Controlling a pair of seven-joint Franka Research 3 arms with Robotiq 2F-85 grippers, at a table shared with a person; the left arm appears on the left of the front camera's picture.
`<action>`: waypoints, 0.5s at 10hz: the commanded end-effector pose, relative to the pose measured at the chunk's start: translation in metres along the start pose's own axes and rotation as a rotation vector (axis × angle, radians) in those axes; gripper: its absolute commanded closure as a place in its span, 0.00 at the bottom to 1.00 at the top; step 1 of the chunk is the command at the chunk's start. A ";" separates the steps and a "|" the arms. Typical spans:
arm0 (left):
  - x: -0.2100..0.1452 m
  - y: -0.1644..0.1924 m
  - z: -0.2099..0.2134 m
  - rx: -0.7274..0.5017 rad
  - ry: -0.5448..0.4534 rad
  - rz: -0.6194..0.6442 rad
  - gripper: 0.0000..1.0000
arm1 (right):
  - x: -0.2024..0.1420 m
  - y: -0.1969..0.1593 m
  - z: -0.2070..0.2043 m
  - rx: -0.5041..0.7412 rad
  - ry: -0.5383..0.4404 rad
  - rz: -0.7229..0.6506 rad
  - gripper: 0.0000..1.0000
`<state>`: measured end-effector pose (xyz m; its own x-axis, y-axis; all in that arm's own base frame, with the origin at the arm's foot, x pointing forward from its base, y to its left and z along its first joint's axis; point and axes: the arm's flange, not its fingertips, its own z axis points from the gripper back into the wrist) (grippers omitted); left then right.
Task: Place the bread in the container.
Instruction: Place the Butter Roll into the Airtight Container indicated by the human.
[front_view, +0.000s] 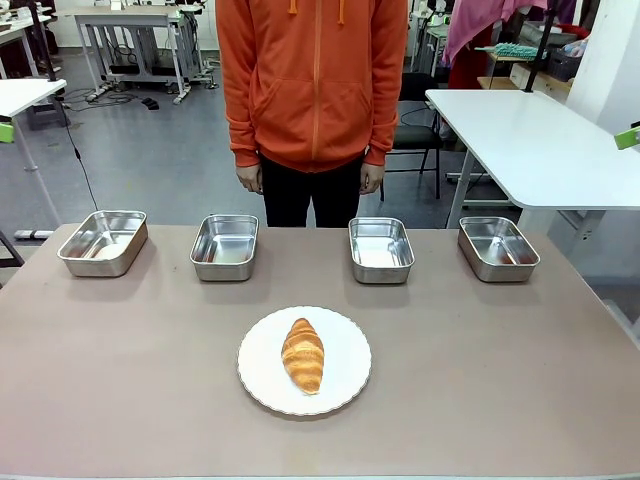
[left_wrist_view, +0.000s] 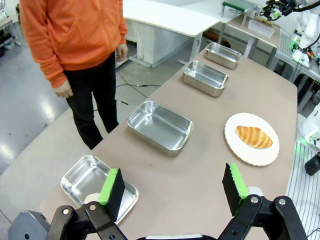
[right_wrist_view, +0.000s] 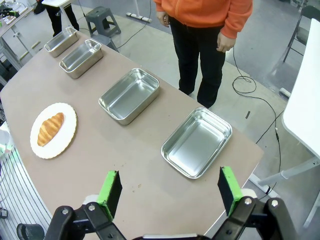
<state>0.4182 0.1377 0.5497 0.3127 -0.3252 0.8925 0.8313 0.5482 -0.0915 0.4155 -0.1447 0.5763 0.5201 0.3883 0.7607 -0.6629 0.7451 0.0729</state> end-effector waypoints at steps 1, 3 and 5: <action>0.000 -0.001 0.000 -0.004 -0.004 -0.009 0.00 | 0.001 0.000 -0.001 0.009 -0.023 0.002 0.00; 0.000 -0.001 0.000 -0.004 -0.004 -0.009 0.00 | 0.001 0.000 -0.001 0.009 -0.023 0.002 0.00; 0.000 -0.001 0.000 -0.004 -0.004 -0.009 0.00 | 0.001 0.000 -0.001 0.009 -0.023 0.002 0.00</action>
<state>0.4182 0.1377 0.5497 0.3127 -0.3252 0.8925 0.8313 0.5482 -0.0915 0.4155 -0.1447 0.5762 0.5202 0.3883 0.7607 -0.6629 0.7451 0.0729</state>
